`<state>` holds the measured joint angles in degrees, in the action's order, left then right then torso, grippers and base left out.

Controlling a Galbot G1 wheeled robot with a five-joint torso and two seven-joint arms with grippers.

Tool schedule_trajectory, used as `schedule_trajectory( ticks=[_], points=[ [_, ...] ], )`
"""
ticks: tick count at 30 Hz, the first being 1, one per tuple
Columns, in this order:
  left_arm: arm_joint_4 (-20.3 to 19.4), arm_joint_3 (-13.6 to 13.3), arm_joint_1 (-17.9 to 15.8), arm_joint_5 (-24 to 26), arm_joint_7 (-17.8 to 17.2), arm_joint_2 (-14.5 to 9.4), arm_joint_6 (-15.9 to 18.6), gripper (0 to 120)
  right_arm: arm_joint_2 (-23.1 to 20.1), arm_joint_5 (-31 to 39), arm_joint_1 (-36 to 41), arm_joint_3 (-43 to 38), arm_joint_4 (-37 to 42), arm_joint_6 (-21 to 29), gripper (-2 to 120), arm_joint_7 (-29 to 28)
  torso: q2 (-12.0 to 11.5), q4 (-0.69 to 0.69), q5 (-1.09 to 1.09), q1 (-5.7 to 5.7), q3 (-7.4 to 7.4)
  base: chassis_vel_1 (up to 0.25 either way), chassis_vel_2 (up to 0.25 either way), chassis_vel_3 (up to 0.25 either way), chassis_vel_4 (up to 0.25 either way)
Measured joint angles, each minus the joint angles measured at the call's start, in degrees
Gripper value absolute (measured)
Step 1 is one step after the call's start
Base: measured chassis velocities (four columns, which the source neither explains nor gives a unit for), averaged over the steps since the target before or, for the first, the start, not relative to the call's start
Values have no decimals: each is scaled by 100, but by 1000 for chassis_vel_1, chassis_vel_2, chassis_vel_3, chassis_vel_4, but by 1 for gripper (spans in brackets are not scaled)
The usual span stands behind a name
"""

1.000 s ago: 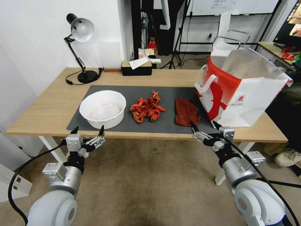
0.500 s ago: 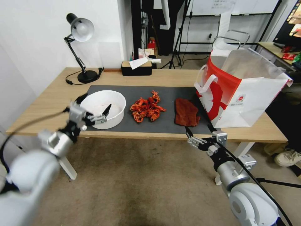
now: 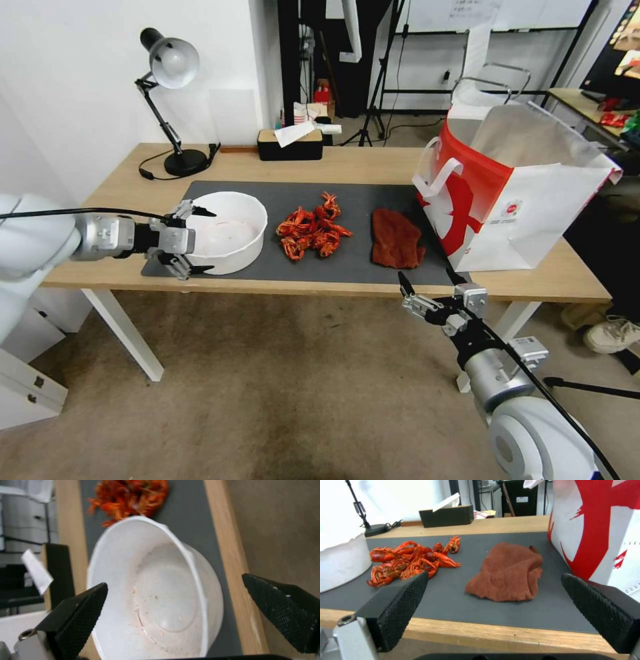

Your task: Sweep shrimp from table into container with towel, then put container into takeout bag.

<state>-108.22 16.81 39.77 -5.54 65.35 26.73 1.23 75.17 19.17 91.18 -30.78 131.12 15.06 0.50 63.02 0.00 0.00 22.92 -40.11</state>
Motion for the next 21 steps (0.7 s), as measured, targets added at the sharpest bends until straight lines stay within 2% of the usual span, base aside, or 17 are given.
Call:
schedule_trajectory(
  ticks=[4,9,11,13,21],
  points=[
    [111,-295,-246,-230,226,-7,-217,100,-21,-29,7,-8,-24,-49,100,1,0,0,1,0,0,0,0,0,0],
    [180,-391,-289,-282,241,39,-230,100,-32,-36,7,-16,-45,-60,100,1,0,0,1,0,0,0,0,0,0],
    [392,-558,-357,-361,237,159,-227,100,-34,-82,-6,23,-81,-65,100,4,0,0,0,0,0,0,0,0,0],
    [491,-614,-414,-384,232,193,-221,100,-34,-111,-16,52,-95,-65,100,4,0,0,0,0,0,0,0,0,0],
    [951,-991,-759,-455,223,226,-216,100,-29,-215,-20,142,-171,-91,100,-2,0,0,0,0,0,0,0,0,0]
  ],
)
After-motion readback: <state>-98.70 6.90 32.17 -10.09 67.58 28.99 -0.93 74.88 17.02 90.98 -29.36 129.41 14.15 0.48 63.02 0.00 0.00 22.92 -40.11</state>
